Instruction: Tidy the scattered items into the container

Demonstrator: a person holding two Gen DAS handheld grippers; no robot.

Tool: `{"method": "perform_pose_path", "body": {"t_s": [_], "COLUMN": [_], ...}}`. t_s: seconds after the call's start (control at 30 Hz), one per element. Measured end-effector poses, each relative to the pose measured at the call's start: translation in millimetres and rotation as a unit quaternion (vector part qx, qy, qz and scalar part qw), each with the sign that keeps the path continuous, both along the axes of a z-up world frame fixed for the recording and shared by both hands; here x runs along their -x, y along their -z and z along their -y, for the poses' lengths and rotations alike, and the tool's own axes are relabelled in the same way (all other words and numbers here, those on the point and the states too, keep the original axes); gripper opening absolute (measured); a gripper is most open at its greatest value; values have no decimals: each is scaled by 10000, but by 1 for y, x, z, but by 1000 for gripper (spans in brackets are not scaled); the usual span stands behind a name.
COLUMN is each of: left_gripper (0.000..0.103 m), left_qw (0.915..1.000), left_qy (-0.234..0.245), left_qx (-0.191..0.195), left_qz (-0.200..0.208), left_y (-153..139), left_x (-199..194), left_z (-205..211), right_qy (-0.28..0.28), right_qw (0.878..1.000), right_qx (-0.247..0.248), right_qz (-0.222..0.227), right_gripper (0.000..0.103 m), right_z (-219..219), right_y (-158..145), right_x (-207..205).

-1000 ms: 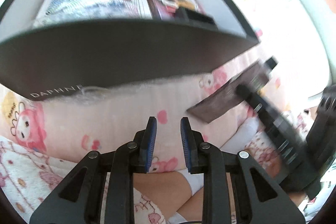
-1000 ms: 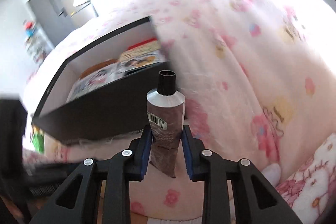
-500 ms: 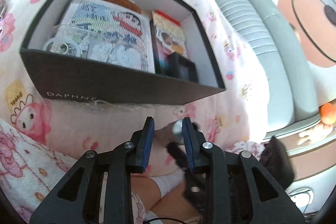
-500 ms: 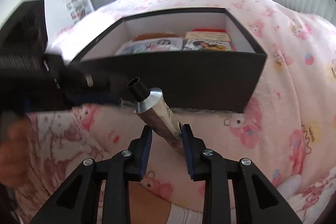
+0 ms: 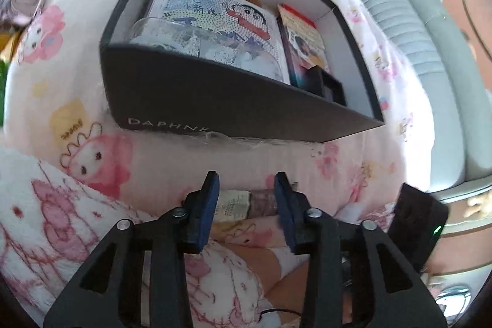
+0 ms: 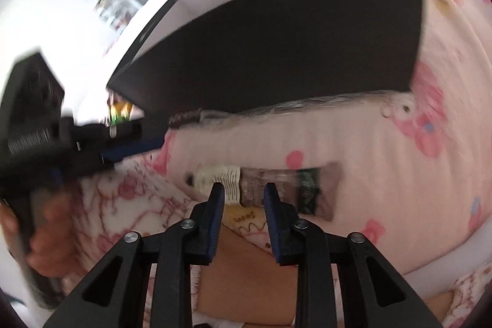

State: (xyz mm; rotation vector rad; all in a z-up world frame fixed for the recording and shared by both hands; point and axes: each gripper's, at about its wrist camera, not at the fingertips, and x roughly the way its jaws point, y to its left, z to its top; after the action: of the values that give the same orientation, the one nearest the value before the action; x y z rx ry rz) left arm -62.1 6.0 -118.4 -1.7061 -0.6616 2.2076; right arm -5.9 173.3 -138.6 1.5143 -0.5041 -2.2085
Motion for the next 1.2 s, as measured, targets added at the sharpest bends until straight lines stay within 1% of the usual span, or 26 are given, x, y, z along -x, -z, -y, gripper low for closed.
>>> {"method": "perform_pose_path", "body": {"t_s": [0.03,0.1,0.13,0.17,0.2,0.27,0.3,0.33,0.37,0.4,0.43,0.5,0.53,0.57,0.63,0.67,0.73,0.87,0.9,0.93,0.97,1.0,1.03,1.1,1.13,1.2], "left_gripper": [45,46,48,48,49,49,49,49,49,49,50,54,54,54,54,54,54,54,54,54,54,55,56,57,58,58], "left_qw": [9996,9976,9963,9955,9947,9935,9933,9934,9935,9933,9929,9908,9898,9890,9889,9894,9907,9918,9921,9924,9927,9925,9915,9883,9876,9858], "left_qy": [62,73,162,239,314,389,388,377,376,403,450,667,710,729,737,705,650,619,606,590,583,581,609,803,881,1028], "left_qx": [238,545,658,724,798,886,883,875,875,885,901,938,987,1050,1077,1054,975,884,865,834,793,766,829,973,925,786], "left_qz": [122,426,525,556,565,605,632,631,625,626,633,717,742,739,711,705,689,677,678,686,704,749,800,857,909,1070], "left_y": [2,7,9,9,10,16,17,19,21,22,21,26,26,25,27,27,25,23,22,22,23,25,29,33,36,46], "left_x": [3,9,10,11,12,14,14,14,14,14,13,13,13,12,12,12,12,11,11,11,12,13,14,14,14,15], "left_z": [-4,-7,-10,-13,-15,-21,-20,-20,-21,-21,-22,-27,-28,-28,-30,-29,-25,-22,-21,-21,-21,-23,-29,-42,-47,-56], "right_qy": [115,323,425,516,639,693,675,643,596,536,479,449,407,375,383,403,504,791,940,1066,1226,1410,1587,1681,1653,1670], "right_qw": [9999,9992,9982,9969,9949,9931,9930,9930,9931,9924,9912,9914,9922,9931,9938,9935,9932,9932,9922,9908,9887,9866,9850,9835,9837,9844], "right_qx": [30,-75,-233,-363,-500,-591,-572,-531,-407,-254,-122,31,140,265,334,500,674,673,688,741,810,778,639,615,624,410], "right_qz": [51,225,362,462,596,736,784,836,924,1077,1225,1225,1168,1083,993,936,808,524,439,370,314,268,211,265,339,378], "right_gripper": [24,29,35,39,41,48,52,60,66,68,74,76,72,56,37,32,30,26,24,17,17,17,17,17,17,18], "right_z": [-5,-14,-17,-19,-22,-24,-25,-25,-24,-23,-21,-18,-16,-15,-16,-18,-21,-29,-35,-41,-47,-54,-59,-62,-60,-54], "right_y": [1,5,10,14,20,26,31,35,41,49,57,63,63,62,61,60,56,49,46,44,42,40,38,40,43,42], "right_x": [2,7,10,12,14,19,22,25,28,31,34,36,35,35,33,32,30,27,26,25,24,22,19,14,14,13]}}
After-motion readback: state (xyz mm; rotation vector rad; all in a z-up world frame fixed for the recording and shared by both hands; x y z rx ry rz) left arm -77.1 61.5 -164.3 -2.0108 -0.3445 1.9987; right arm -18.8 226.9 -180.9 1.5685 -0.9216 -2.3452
